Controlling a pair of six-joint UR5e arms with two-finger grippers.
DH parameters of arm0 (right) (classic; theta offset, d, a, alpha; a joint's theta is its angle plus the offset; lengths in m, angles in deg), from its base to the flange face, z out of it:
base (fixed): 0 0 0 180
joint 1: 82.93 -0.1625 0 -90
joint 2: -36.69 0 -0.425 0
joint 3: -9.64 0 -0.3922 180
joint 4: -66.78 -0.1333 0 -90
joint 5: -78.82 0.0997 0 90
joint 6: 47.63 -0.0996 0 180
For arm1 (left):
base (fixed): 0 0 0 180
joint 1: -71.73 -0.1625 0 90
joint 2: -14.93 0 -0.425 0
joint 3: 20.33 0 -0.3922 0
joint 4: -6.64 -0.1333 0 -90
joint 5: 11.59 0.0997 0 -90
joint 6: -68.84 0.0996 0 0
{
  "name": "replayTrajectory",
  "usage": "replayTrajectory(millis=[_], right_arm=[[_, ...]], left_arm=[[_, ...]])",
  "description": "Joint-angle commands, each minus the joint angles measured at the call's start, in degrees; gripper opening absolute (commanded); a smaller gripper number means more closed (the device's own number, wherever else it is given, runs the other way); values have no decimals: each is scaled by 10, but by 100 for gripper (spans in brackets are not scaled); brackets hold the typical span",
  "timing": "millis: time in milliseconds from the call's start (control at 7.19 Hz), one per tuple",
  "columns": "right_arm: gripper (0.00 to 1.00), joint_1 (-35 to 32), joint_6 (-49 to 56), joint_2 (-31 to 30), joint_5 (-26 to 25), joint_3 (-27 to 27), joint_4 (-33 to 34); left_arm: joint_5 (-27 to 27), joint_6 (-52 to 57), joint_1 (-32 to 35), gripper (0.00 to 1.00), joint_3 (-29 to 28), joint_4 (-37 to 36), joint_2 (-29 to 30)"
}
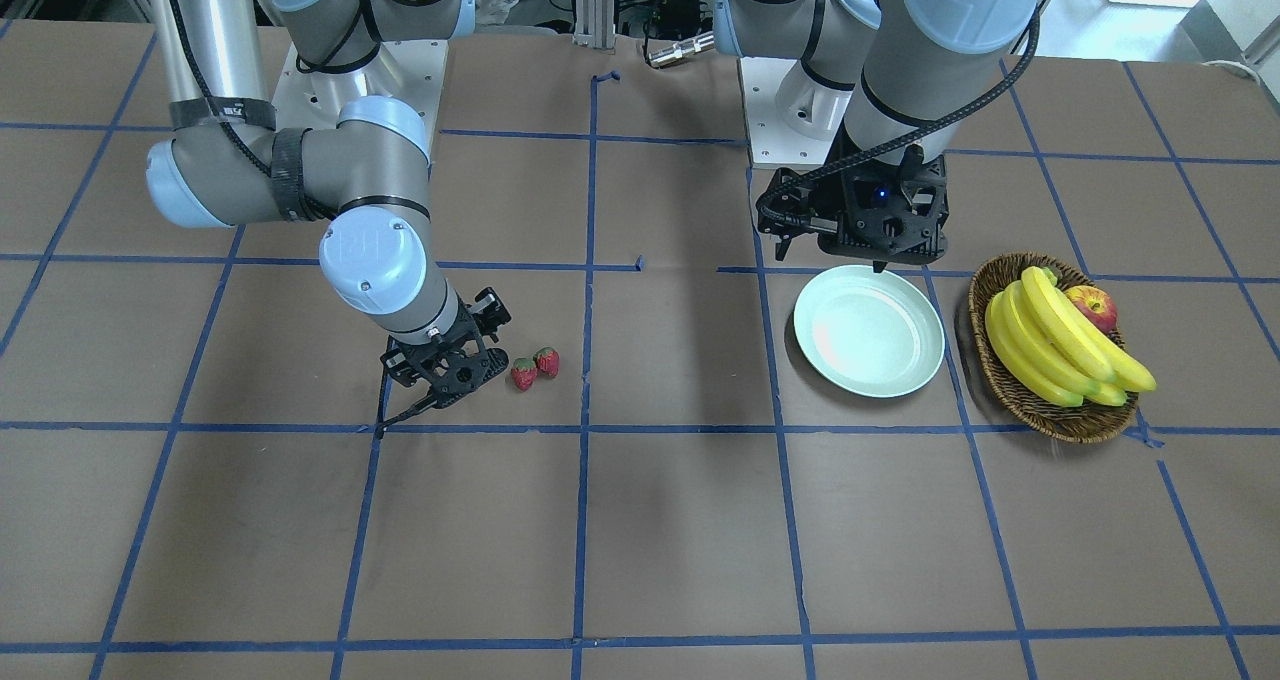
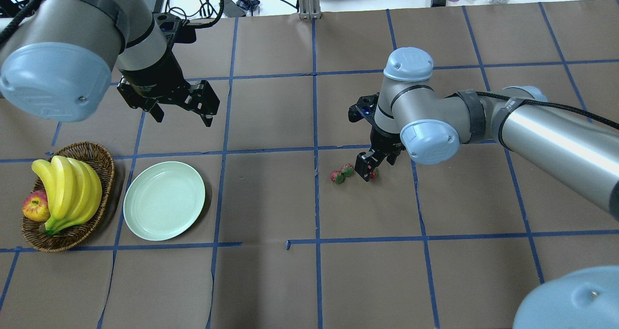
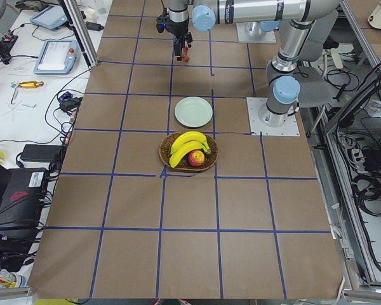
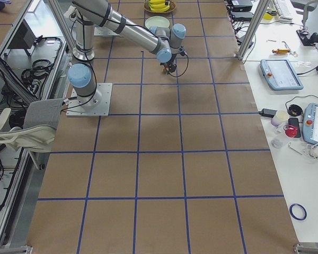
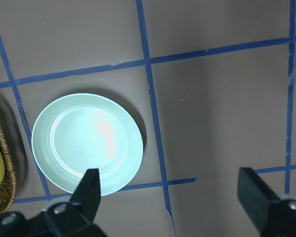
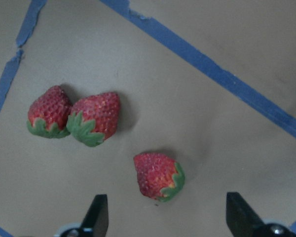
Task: Collect all strawberries into plate
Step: 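Lower the right gripper and grasp the lone red strawberry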
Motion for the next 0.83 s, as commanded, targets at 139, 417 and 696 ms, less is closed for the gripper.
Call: replayTrajectory(millis=[139, 417, 696], right_arm=[[86, -6, 15, 20, 2, 0, 25], [85, -12, 15, 20, 2, -2, 26], [72, -15, 15, 20, 2, -1, 27]], left_arm=[[0, -1, 3, 100, 11, 0, 1], [0, 0, 3, 100, 12, -1, 1], [0, 0, 3, 100, 12, 0, 1]])
